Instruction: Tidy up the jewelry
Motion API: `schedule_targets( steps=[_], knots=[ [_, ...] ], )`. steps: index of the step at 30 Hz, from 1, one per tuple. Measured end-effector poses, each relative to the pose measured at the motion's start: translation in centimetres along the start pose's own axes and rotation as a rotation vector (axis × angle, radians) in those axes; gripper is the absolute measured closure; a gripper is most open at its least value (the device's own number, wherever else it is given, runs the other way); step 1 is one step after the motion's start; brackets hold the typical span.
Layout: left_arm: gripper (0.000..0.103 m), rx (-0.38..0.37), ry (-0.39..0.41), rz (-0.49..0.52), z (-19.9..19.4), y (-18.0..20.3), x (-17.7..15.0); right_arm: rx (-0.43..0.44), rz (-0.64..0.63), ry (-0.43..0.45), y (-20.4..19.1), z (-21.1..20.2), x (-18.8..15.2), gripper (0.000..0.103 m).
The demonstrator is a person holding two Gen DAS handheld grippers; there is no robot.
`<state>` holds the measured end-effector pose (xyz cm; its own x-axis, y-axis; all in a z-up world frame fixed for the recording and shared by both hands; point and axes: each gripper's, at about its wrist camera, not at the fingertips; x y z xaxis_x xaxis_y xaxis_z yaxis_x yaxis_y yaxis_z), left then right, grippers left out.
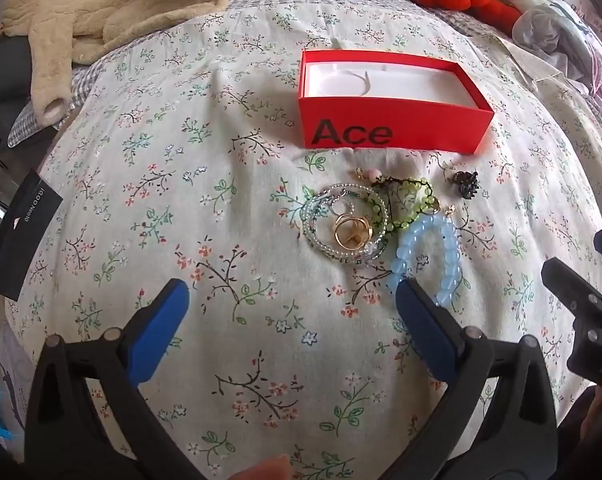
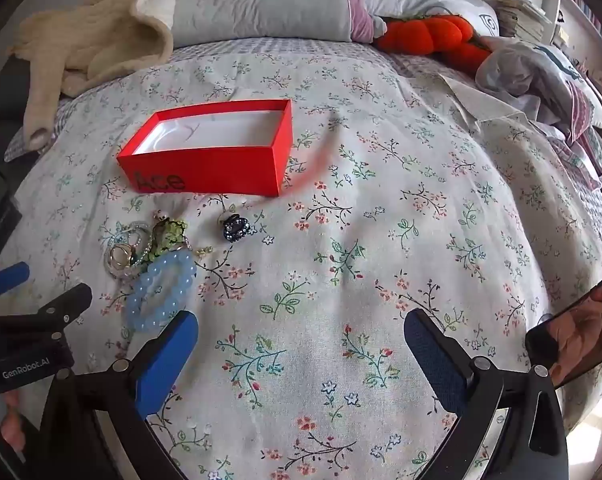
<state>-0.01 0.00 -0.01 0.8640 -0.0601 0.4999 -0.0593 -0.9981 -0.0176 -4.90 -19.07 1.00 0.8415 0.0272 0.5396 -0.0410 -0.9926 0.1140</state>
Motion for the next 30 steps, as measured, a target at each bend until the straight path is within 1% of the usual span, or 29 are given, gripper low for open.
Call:
schedule_targets(
  steps=[2, 3, 5, 6, 10, 17, 30],
  knots=[
    [0.000, -0.006, -0.007, -0.002, 0.1, 0.0, 0.0, 0.002, -0.002, -0.003, 0.1, 0.0, -0.1, 0.000],
    [0.000, -0.002, -0.016, 0.000, -0.1, 0.1, 0.6, 0.003, -0.002, -0.004, 0.2, -0.1, -0.1, 0.000],
    [0.000, 0.001, -0.005, -0.002, -0.4, 0.2, 0.3, 0.000, -0.003, -0.012, 0.3, 0.1, -0.1, 0.000],
    [0.000, 0.005, -0.018, -0.005, 0.1, 0.5, 0.7, -0.008, -0.006, -0.010, 0.1, 0.0, 0.0, 0.000],
    [0.000, -0.008, 0.009, -0.014, -0.2, -0.2, 0.0, -0.007, -0.001, -0.003, 0.1, 0.4, -0.1, 0.000],
    [0.000, -0.012, 0.010, -0.017, -0.4, -0.4, -0.2, -0.012, -0.008, 0.010, -0.2, 0.0, -0.1, 0.000],
    [0.000, -0.013, 0.011, -0.016, -0.5, -0.5, -0.3, -0.009, -0.012, 0.007, -0.4, -0.1, 0.0, 0.000]
  ],
)
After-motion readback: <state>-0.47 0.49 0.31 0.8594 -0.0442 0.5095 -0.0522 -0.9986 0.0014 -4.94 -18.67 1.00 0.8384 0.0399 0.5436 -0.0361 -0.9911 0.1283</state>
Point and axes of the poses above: each gripper's, at about its wrist camera, not at the fingertips, and z roughly the way its jaws point, y to its right, x to its top, and after that the axes turned 7 degrees about -z, right-handed
